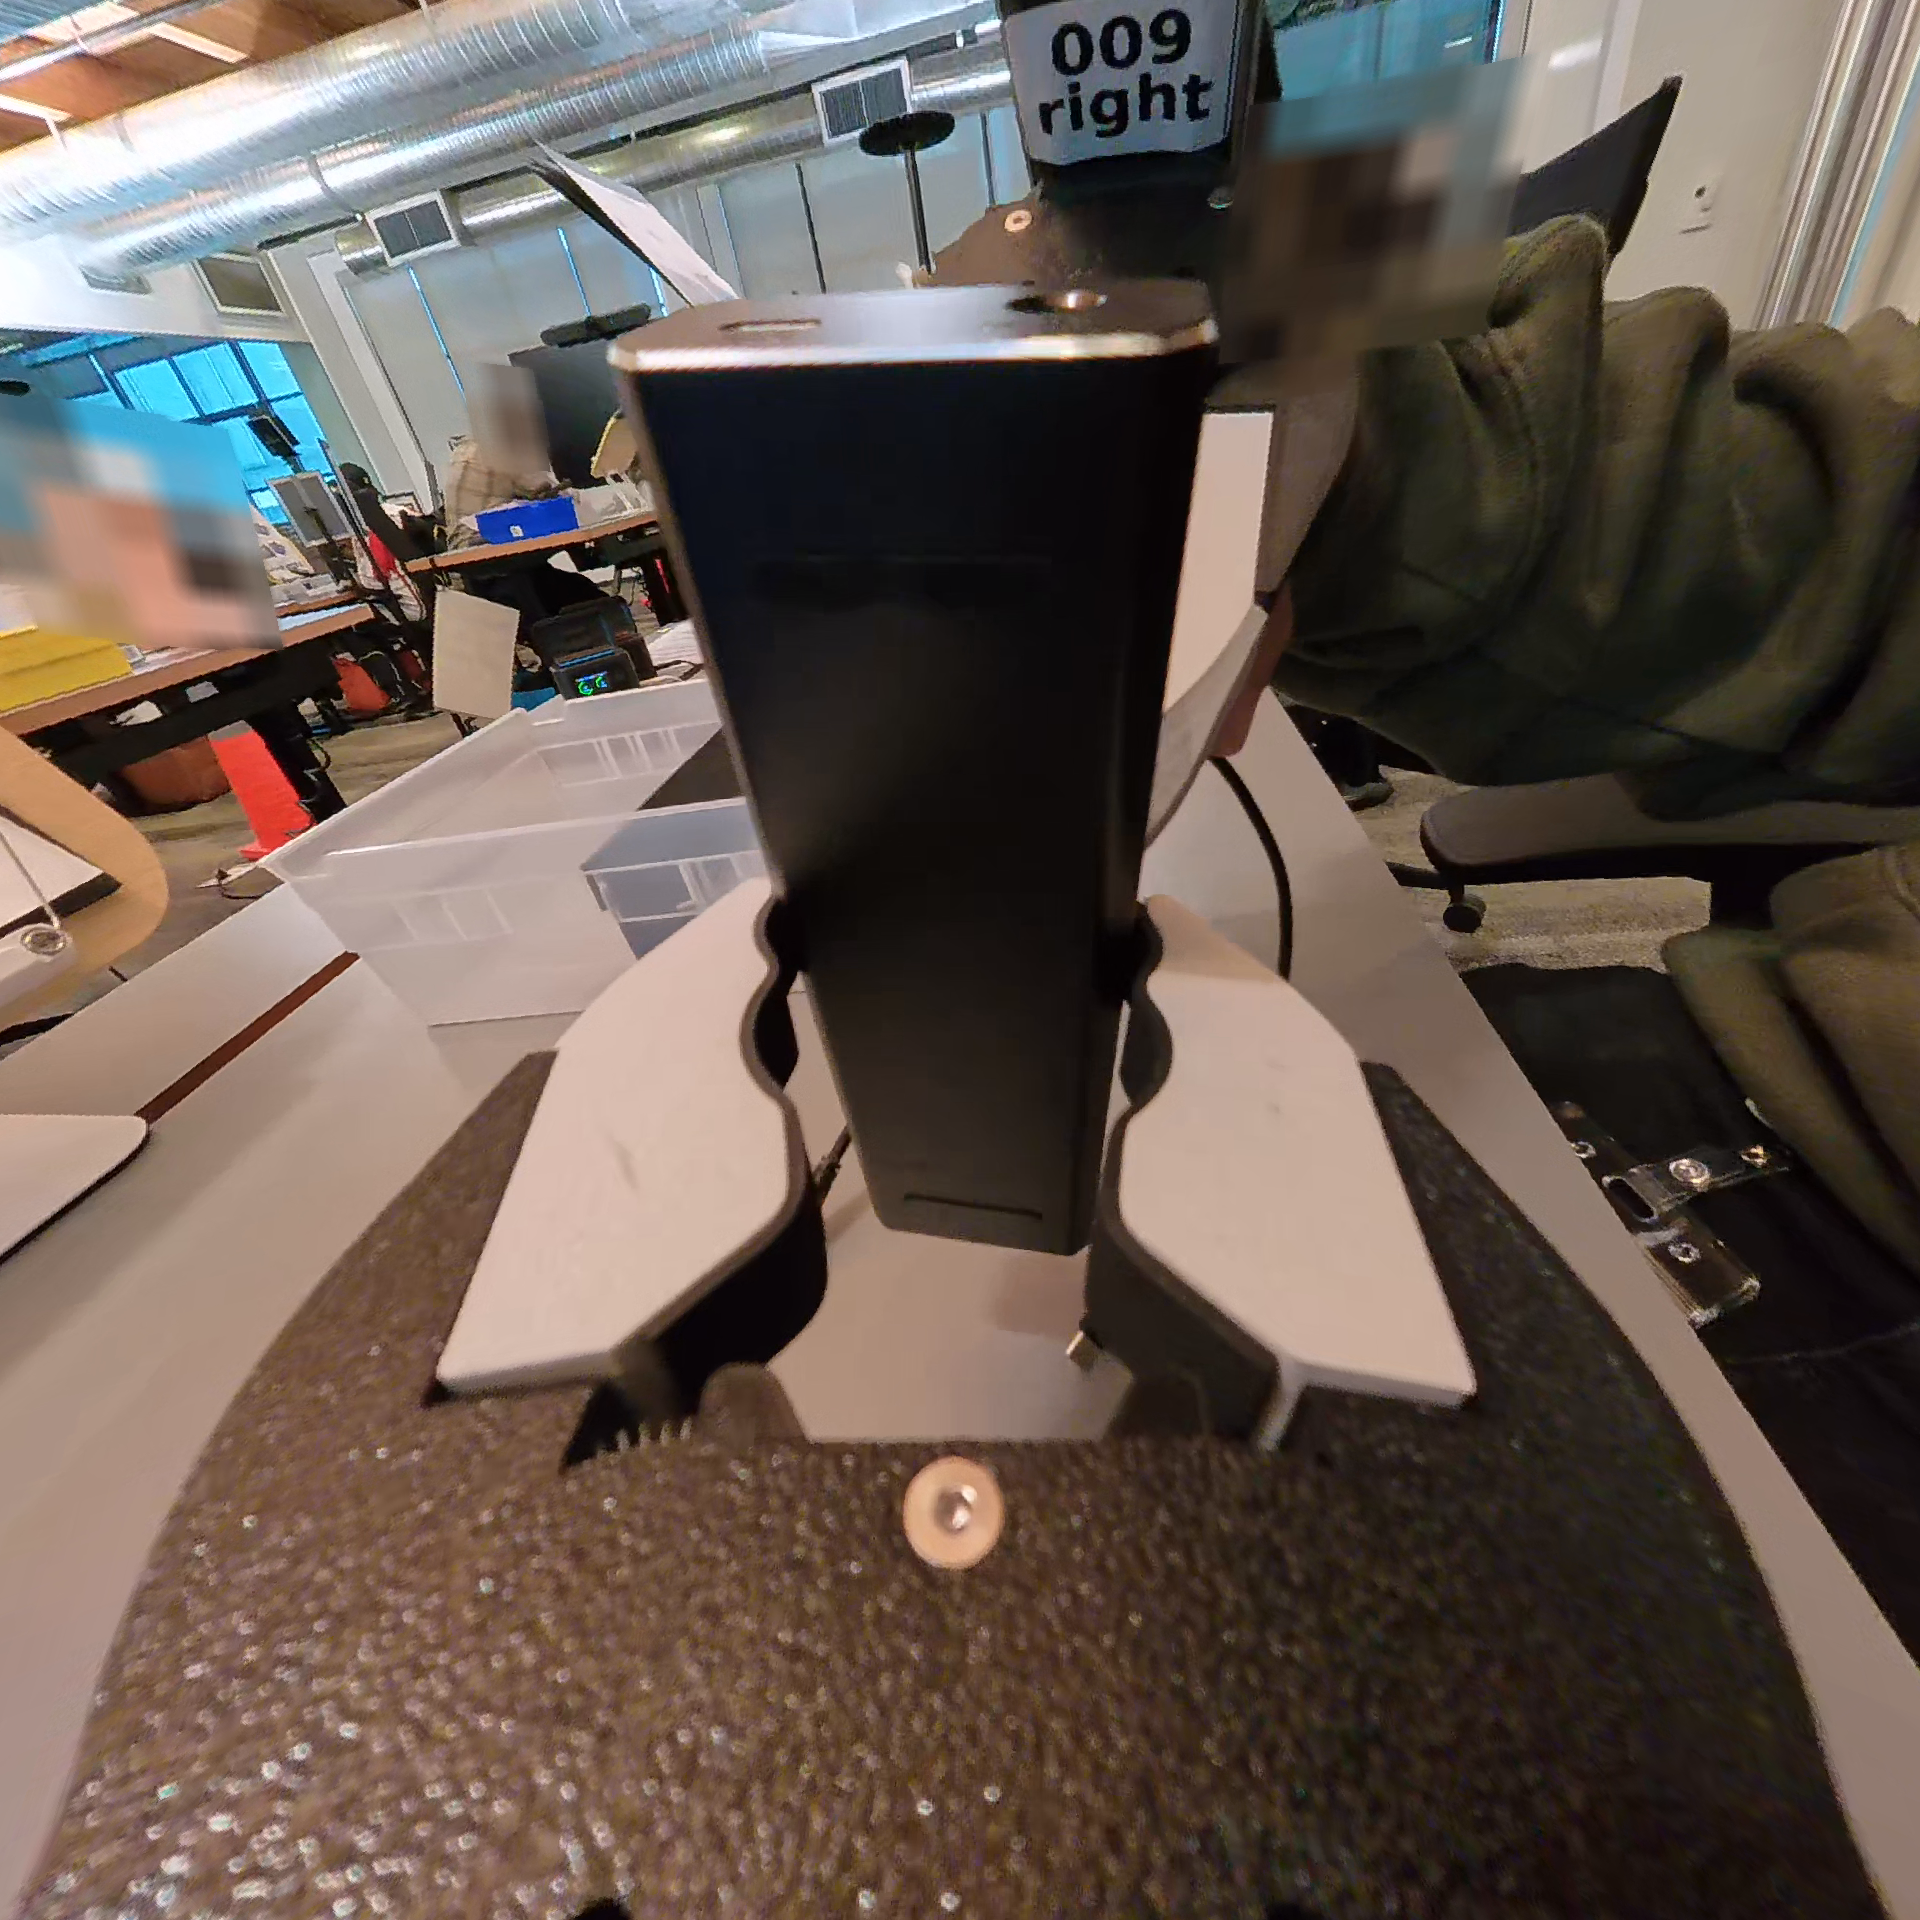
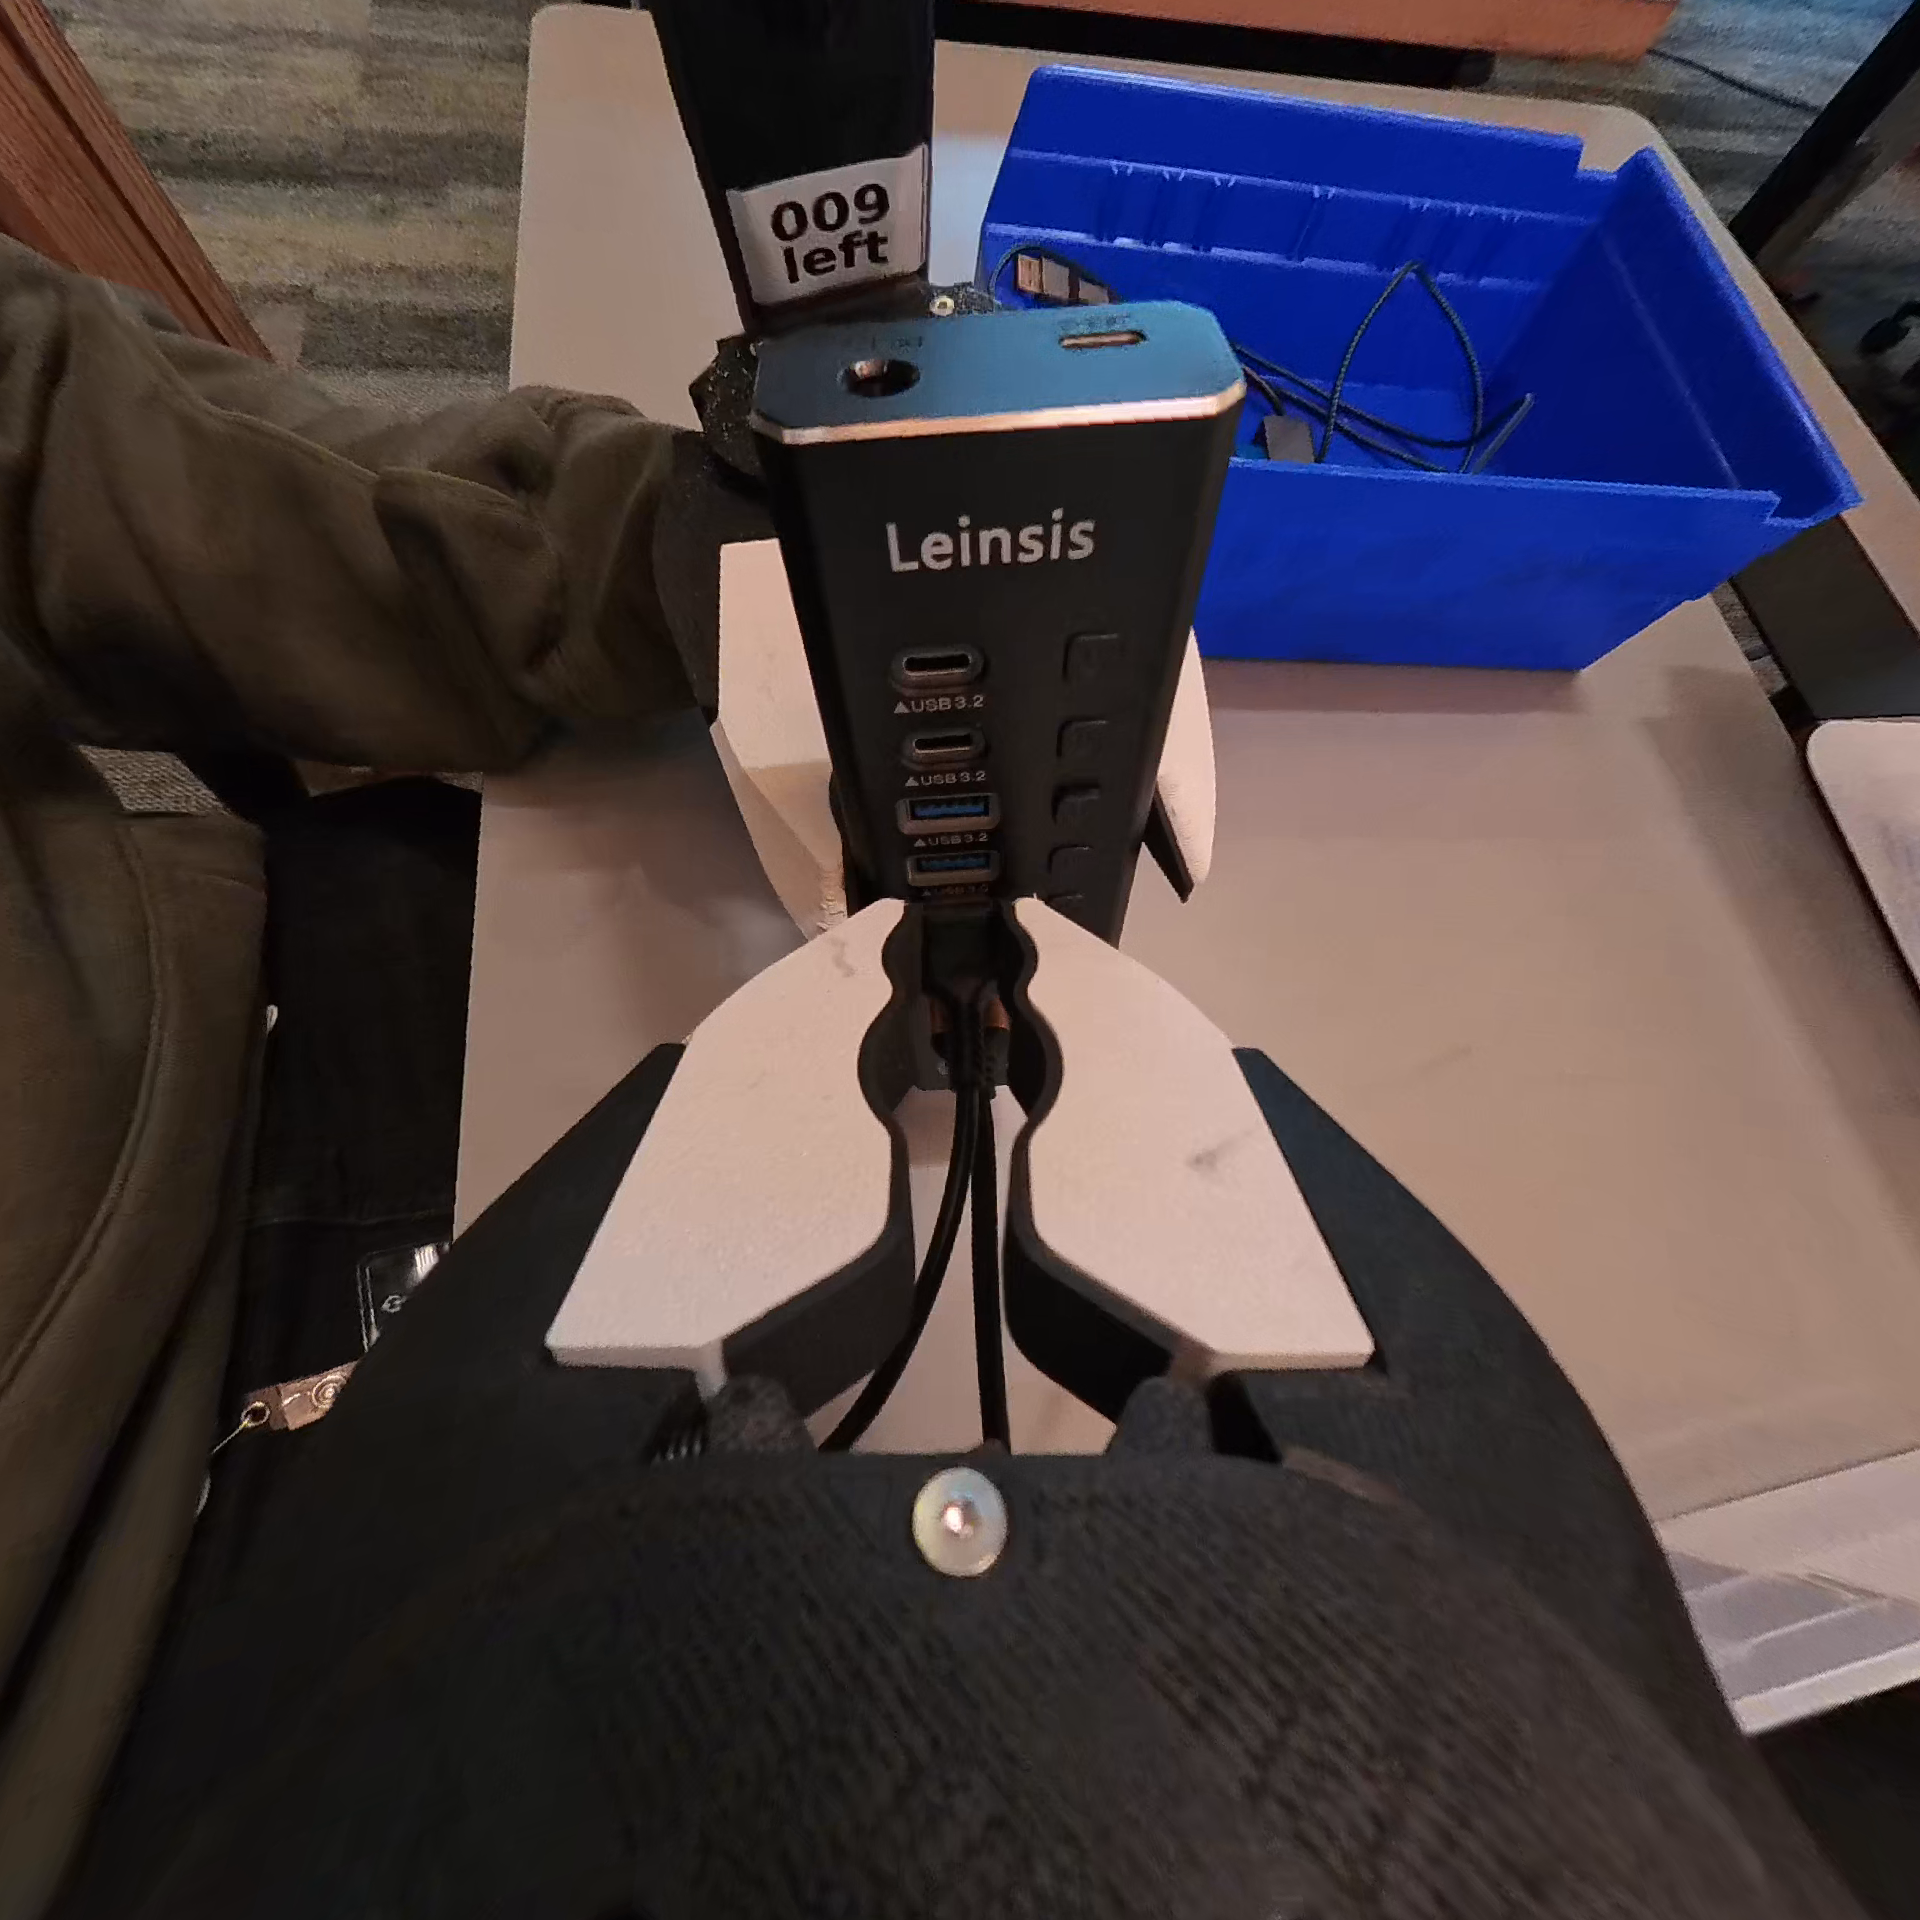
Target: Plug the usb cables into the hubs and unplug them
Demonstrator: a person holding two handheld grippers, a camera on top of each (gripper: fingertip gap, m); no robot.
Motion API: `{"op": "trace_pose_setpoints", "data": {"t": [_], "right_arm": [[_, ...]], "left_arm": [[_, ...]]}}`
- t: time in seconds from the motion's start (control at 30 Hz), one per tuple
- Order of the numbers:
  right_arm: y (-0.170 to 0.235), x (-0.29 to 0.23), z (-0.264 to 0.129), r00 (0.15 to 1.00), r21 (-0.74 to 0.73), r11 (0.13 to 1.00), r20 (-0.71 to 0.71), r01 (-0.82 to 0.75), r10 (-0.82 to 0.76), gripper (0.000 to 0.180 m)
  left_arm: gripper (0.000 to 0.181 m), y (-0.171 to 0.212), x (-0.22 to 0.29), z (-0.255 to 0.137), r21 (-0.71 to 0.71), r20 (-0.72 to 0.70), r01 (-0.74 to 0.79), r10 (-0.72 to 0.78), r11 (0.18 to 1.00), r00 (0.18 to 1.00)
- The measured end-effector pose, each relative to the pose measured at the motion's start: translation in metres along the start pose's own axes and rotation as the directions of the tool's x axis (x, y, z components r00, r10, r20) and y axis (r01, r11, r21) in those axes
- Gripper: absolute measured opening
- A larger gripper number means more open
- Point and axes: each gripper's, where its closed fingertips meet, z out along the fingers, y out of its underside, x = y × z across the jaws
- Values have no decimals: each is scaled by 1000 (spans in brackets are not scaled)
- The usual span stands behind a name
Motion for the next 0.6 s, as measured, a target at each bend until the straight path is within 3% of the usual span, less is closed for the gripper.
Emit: {"op": "trace_pose_setpoints", "data": {"t": [0.6], "right_arm": [[6,-2,1,1000,-76,997,1,19,-19,15]], "left_arm": [[59,1,2,-1,-9,-9,-20,20,1000,1000]]}}
